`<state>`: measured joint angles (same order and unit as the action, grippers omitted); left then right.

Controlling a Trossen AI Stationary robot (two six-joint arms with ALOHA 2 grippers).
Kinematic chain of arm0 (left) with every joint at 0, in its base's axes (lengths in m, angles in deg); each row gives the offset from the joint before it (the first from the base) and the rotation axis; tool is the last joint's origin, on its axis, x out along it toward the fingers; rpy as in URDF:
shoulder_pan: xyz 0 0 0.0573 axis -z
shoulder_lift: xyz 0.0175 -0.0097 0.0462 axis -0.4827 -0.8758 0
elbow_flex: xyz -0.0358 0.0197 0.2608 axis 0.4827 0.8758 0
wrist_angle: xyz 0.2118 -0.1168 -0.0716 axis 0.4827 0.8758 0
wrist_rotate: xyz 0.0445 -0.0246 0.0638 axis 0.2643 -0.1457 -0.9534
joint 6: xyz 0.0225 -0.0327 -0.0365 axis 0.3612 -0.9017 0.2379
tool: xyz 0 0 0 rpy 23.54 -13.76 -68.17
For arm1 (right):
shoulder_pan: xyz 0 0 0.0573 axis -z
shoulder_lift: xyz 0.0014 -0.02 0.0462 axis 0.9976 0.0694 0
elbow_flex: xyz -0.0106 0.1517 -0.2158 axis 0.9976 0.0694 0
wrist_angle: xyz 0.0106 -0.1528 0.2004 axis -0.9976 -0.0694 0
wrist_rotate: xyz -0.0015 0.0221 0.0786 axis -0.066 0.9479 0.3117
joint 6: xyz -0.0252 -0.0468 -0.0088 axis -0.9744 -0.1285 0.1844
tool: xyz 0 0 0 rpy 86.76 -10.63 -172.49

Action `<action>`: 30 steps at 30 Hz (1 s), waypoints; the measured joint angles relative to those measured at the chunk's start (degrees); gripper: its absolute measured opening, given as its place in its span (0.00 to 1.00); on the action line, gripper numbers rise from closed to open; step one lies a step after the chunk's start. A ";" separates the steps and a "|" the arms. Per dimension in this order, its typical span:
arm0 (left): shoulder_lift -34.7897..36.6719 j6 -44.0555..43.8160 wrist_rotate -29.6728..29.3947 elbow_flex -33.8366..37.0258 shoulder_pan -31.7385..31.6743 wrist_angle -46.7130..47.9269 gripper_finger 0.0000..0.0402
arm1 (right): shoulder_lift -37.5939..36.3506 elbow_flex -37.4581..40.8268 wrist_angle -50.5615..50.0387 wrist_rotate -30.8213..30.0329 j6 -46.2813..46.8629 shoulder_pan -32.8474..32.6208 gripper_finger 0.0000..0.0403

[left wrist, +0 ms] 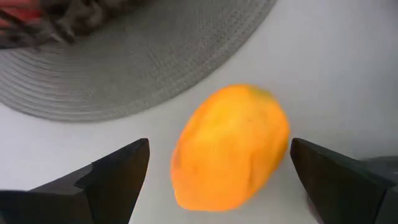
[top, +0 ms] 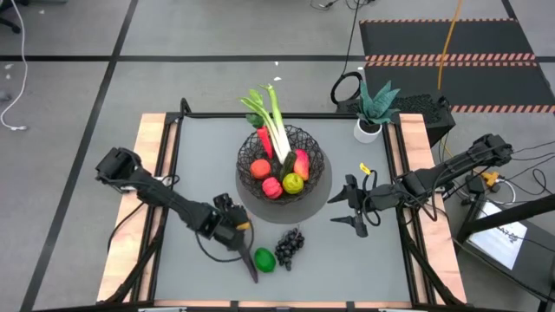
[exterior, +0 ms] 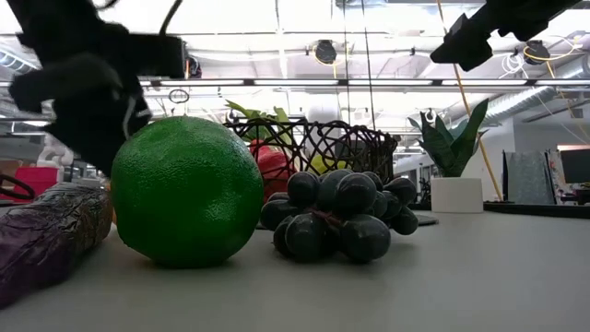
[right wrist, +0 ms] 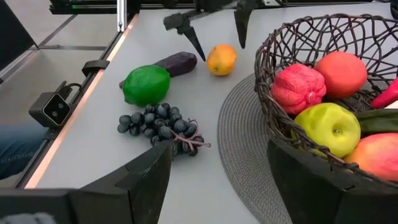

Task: Build produce basket
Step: Put the yellow lemon into the black woven basket

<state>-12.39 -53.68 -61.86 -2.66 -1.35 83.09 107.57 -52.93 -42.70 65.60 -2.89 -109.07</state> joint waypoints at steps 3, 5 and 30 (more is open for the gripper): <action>0.00 2.31 1.56 2.51 -0.98 -4.91 0.97 | 0.00 0.00 -0.10 0.00 0.29 0.00 0.64; 0.00 2.78 2.12 3.62 -1.28 -6.24 0.96 | 0.00 0.02 -0.15 0.00 0.34 0.00 0.64; 1.49 19.71 -3.60 -18.22 -0.98 -6.63 0.62 | 0.02 0.02 -0.30 -0.02 1.52 0.00 0.64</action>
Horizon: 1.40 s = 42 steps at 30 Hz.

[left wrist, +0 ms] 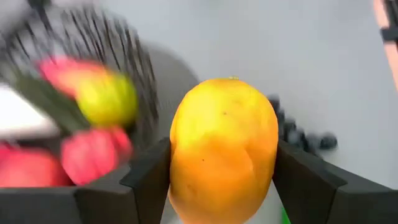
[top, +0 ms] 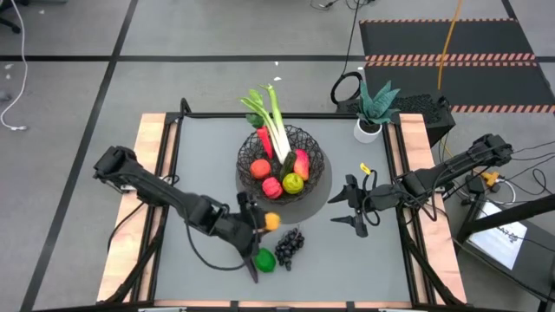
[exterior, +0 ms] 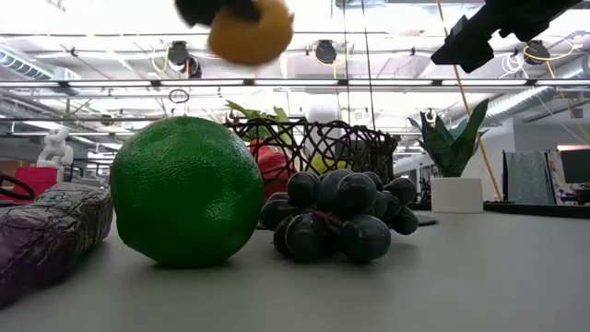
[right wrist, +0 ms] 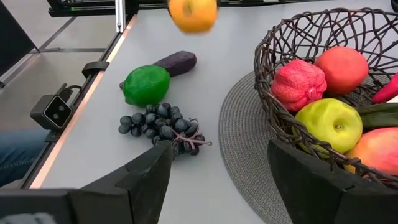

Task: Build produce basket
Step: Put the yellow lemon into the black woven basket

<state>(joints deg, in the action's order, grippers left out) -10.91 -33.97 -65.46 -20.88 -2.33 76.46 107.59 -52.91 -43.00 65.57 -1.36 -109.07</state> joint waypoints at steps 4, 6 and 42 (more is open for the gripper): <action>-0.02 11.16 -6.14 -5.44 -0.52 -0.28 0.62 | 0.00 0.00 0.66 -0.02 0.40 0.00 0.64; -0.02 16.92 -8.42 -7.53 -0.80 -1.03 0.62 | 0.00 0.00 0.78 -0.02 0.44 0.00 0.64; -0.13 31.05 -8.57 -9.16 -1.12 -2.82 0.62 | 0.00 0.00 2.51 -0.63 -2.59 0.09 0.64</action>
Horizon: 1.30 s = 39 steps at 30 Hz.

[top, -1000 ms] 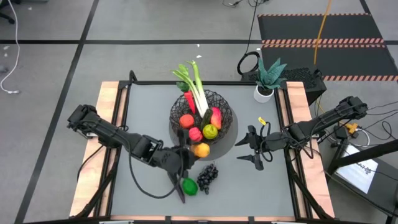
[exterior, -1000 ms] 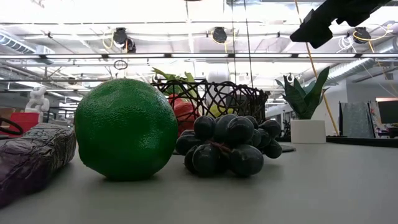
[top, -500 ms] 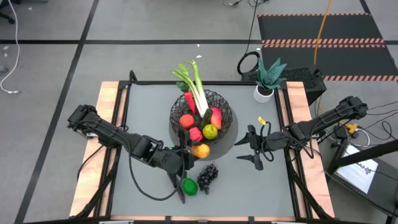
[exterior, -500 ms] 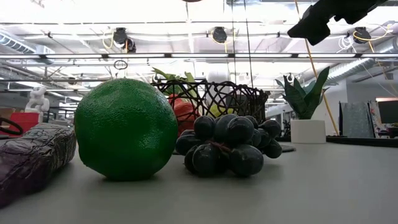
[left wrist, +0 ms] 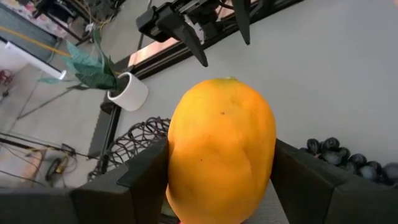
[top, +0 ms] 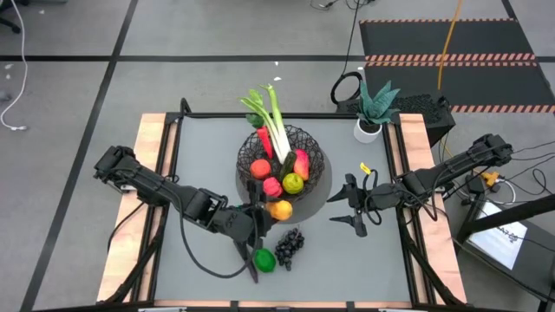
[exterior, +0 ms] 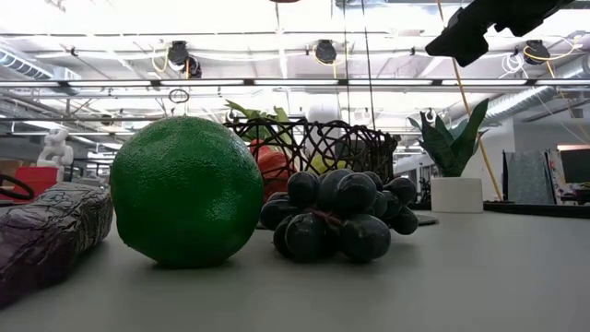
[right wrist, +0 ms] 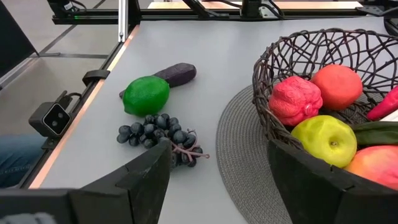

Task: Build produce basket
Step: Put the yellow lemon into the black woven basket

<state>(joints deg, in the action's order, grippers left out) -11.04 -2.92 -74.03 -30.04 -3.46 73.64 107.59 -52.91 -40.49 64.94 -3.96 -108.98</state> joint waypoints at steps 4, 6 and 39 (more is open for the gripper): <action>0.00 -3.87 0.00 0.00 0.00 0.00 0.62 | 0.00 0.00 0.00 0.00 0.00 0.00 0.64; 0.00 -6.94 0.00 0.00 -0.15 -0.04 0.62 | 0.00 0.00 0.00 0.00 0.00 0.00 0.64; 0.00 -47.19 2.94 0.02 -9.49 -0.59 0.62 | 1.06 0.00 5.98 -2.60 2.90 -0.06 0.64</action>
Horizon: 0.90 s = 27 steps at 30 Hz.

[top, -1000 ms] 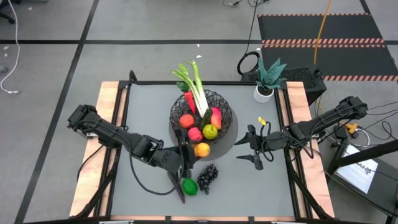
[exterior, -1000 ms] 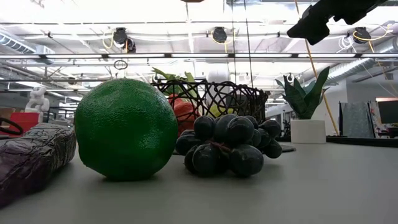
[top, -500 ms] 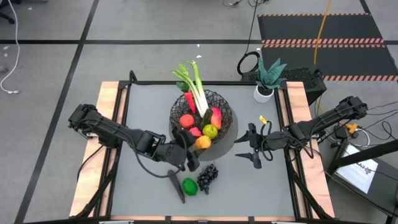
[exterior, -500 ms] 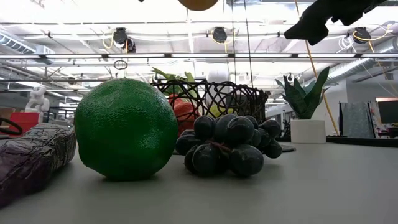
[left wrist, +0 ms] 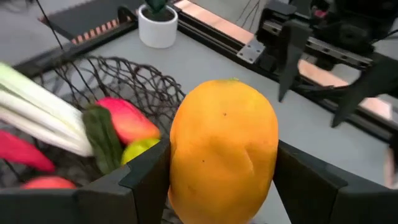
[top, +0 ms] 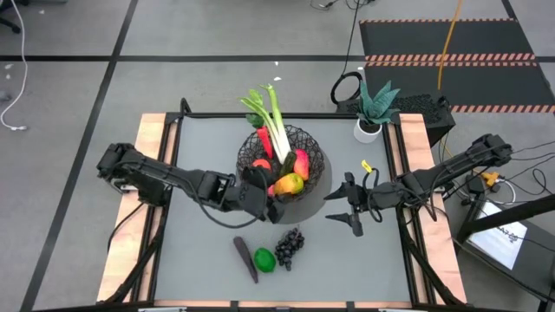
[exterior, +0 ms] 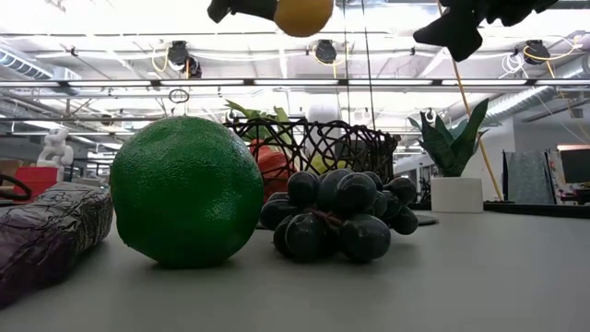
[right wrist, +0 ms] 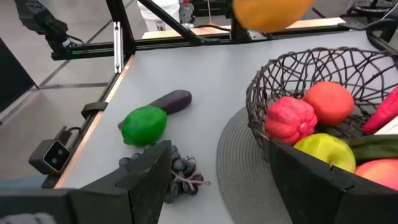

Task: Build produce basket
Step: Put the yellow lemon into the black woven basket

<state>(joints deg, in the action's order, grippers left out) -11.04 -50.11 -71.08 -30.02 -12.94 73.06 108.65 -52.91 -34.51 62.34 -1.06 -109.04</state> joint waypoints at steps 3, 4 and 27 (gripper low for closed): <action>0.00 3.50 0.05 0.00 -1.54 0.00 0.62 | 1.60 0.00 0.05 0.03 0.61 -0.07 0.64; 0.00 4.38 0.05 0.00 -2.15 0.00 0.62 | 2.22 0.00 0.01 0.02 0.77 -0.31 0.64; -0.49 14.86 0.05 0.04 -8.17 3.23 0.62 | 7.12 0.00 0.27 0.09 -1.61 -1.95 0.64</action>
<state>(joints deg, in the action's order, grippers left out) -11.52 -35.25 -71.04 -29.97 -21.12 76.29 115.77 -52.91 -34.24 62.43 -2.67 -110.99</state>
